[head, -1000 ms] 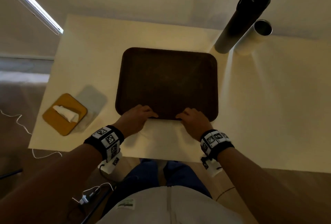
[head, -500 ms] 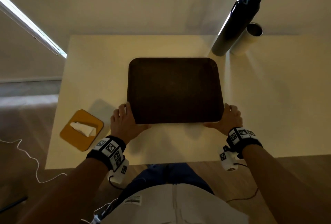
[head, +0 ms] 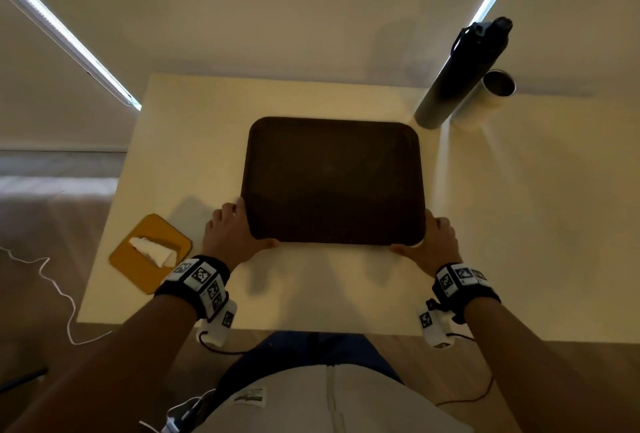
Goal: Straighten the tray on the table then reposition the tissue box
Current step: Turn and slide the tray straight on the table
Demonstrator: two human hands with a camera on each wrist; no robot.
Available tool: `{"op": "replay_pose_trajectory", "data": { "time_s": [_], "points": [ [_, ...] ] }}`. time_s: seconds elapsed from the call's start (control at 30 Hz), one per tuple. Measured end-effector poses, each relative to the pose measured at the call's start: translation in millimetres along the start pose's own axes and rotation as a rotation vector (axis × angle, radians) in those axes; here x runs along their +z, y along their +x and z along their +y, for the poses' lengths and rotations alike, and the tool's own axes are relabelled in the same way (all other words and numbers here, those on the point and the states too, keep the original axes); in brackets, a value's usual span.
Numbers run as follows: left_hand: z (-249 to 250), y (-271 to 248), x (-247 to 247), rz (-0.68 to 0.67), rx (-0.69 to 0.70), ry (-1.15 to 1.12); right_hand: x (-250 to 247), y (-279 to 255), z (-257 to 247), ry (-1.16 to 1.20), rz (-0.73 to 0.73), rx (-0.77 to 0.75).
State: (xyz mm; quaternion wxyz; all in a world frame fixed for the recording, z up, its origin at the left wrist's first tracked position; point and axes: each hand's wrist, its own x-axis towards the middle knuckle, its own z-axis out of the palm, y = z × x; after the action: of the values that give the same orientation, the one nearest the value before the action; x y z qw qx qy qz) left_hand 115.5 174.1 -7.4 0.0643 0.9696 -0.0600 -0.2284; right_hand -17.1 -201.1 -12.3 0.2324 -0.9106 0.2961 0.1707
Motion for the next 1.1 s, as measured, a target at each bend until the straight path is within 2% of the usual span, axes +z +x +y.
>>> {"op": "replay_pose_trajectory", "data": {
  "time_s": [0.3,0.7,1.1],
  "points": [
    [-8,42,-22,-0.045,-0.042,-0.148,-3,38,-39,0.006,-0.024,0.029],
    [-4,91,-46,-0.043,-0.021,-0.15,-9,74,-69,0.043,-0.015,0.096],
    [-7,90,-41,-0.034,-0.023,-0.182,-12,75,-68,0.055,-0.005,0.094]
  ]
}}
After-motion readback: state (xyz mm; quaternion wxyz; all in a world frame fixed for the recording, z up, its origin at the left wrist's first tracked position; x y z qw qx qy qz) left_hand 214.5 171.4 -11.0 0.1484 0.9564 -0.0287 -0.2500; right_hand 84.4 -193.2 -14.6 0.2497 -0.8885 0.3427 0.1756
